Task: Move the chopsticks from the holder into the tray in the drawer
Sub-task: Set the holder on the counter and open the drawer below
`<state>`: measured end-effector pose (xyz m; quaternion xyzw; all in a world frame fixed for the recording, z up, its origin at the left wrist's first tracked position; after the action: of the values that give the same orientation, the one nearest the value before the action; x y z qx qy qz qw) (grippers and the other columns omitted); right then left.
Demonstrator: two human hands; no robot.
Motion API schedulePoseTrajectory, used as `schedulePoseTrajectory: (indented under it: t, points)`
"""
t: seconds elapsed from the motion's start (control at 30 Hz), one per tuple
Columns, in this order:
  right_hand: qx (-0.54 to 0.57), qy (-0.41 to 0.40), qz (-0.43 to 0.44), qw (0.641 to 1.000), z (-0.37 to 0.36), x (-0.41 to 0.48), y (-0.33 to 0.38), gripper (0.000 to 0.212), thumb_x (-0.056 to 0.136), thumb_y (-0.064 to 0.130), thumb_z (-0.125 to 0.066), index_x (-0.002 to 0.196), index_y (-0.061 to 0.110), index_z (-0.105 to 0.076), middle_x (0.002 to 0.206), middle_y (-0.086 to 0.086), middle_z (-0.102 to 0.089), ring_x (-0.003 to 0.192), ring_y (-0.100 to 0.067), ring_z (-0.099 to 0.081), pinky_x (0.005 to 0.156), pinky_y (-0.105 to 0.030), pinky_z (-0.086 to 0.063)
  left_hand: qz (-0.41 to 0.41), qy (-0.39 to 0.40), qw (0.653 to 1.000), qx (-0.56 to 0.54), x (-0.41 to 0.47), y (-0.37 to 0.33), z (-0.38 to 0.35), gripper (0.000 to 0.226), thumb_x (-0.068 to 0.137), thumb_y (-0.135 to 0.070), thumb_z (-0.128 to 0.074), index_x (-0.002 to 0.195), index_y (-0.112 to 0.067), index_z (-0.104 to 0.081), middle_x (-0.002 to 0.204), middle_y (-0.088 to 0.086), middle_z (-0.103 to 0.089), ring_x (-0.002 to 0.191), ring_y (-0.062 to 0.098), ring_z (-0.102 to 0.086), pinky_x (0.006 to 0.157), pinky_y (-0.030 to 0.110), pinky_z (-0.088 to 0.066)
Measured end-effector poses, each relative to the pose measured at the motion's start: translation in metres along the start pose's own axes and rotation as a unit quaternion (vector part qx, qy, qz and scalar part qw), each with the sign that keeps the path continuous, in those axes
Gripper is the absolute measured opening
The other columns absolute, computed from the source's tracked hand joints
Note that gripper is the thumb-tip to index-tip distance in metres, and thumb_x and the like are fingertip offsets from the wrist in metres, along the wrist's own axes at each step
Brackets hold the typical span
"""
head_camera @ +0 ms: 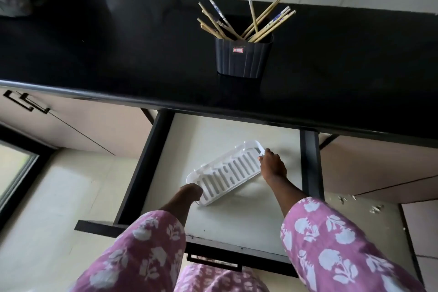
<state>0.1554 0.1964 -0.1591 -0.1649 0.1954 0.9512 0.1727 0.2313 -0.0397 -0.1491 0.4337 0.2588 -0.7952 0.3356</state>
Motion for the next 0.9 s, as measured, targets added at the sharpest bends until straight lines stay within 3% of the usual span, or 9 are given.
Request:
schedulePoseTrajectory:
  t: [0.03,0.1,0.17,0.23,0.4,0.5,0.7,0.9]
  points:
    - [0.001,0.002,-0.009,1.000,-0.002,0.002,-0.001,0.026,0.098,0.013,-0.038,0.118,0.001,-0.050,0.119,-0.021,-0.058,0.110,-0.039,-0.056,0.085,-0.040,-0.048,0.021,0.003,0.999,-0.026,0.006,-0.001,-0.001,0.032,0.100,-0.012,-0.039,0.121,0.009,-0.052,0.085,0.016,-0.056,0.086,0.024,-0.056,0.092,0.024,-0.045]
    - [0.003,-0.008,-0.029,1.000,-0.001,0.005,-0.002,0.027,0.096,0.003,-0.034,0.116,0.000,-0.052,0.117,-0.022,-0.059,0.108,-0.039,-0.057,0.084,-0.039,-0.048,0.023,0.002,1.000,-0.020,0.004,-0.003,-0.001,0.037,0.100,-0.011,-0.038,0.132,0.006,-0.046,0.124,0.021,-0.058,0.115,0.030,-0.057,0.097,0.032,-0.044]
    - [0.011,-0.019,-0.041,0.999,-0.001,0.005,-0.005,0.027,0.094,0.000,-0.035,0.113,-0.001,-0.055,0.115,-0.022,-0.060,0.105,-0.040,-0.058,0.083,-0.039,-0.049,-0.010,-0.024,0.998,-0.055,0.013,-0.009,0.000,0.038,0.099,-0.009,-0.037,0.134,0.005,-0.045,0.135,0.020,-0.051,0.125,0.034,-0.051,0.099,0.037,-0.043]
    - [0.017,-0.023,-0.049,0.998,0.001,0.001,-0.008,0.024,0.094,0.001,-0.039,0.111,-0.002,-0.056,0.113,-0.023,-0.061,0.104,-0.040,-0.059,0.081,-0.040,-0.050,-0.013,-0.056,0.996,-0.073,0.013,-0.011,0.004,0.038,0.097,-0.005,-0.037,0.133,0.006,-0.045,0.134,0.021,-0.052,0.122,0.035,-0.052,0.097,0.038,-0.045]
    - [0.013,-0.031,-0.055,0.998,0.003,-0.024,-0.012,0.021,0.094,0.002,-0.043,0.110,-0.004,-0.055,0.112,-0.025,-0.061,0.104,-0.042,-0.059,0.083,-0.042,-0.050,-0.043,-0.121,0.984,-0.127,0.011,-0.009,0.024,0.038,0.090,0.002,-0.033,0.126,0.006,-0.045,0.120,0.024,-0.056,0.097,0.036,-0.062,0.066,0.036,-0.051]
    - [0.028,-0.041,-0.075,0.996,-0.001,-0.041,-0.015,0.021,0.093,0.002,-0.044,0.108,-0.006,-0.055,0.112,-0.026,-0.061,0.104,-0.042,-0.059,0.083,-0.042,-0.050,-0.085,-0.148,0.977,-0.125,0.013,-0.009,0.036,0.039,0.087,0.002,-0.031,0.122,0.005,-0.049,0.120,0.024,-0.054,0.104,0.039,-0.059,0.077,0.039,-0.052]
    - [0.078,-0.059,-0.126,0.987,-0.013,-0.072,-0.024,0.020,0.092,0.001,-0.045,0.105,-0.009,-0.056,0.110,-0.028,-0.060,0.102,-0.045,-0.059,0.083,-0.042,-0.050,-0.157,-0.155,0.969,-0.113,0.018,-0.004,0.039,0.047,0.085,0.006,-0.029,0.126,0.000,-0.052,0.122,0.023,-0.055,0.108,0.038,-0.053,0.080,0.035,-0.046]
    - [0.102,-0.053,-0.161,0.980,-0.026,-0.090,-0.029,0.021,0.092,0.002,-0.046,0.107,-0.007,-0.056,0.112,-0.028,-0.059,0.103,-0.044,-0.059,0.085,-0.043,-0.050,-0.177,-0.140,0.967,-0.118,0.025,0.010,0.034,0.053,0.086,0.006,-0.030,0.134,-0.005,-0.049,0.128,0.024,-0.053,0.114,0.038,-0.051,0.088,0.036,-0.046]
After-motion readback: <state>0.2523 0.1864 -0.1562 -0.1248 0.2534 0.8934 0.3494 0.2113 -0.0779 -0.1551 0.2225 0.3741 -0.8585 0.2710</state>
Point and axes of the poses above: each hand's wrist, its own x-axis towards the middle knuckle, its own z-axis out of the back of the hand, y = z × x, the point moved 5 cm from there along x, towards the middle knuckle
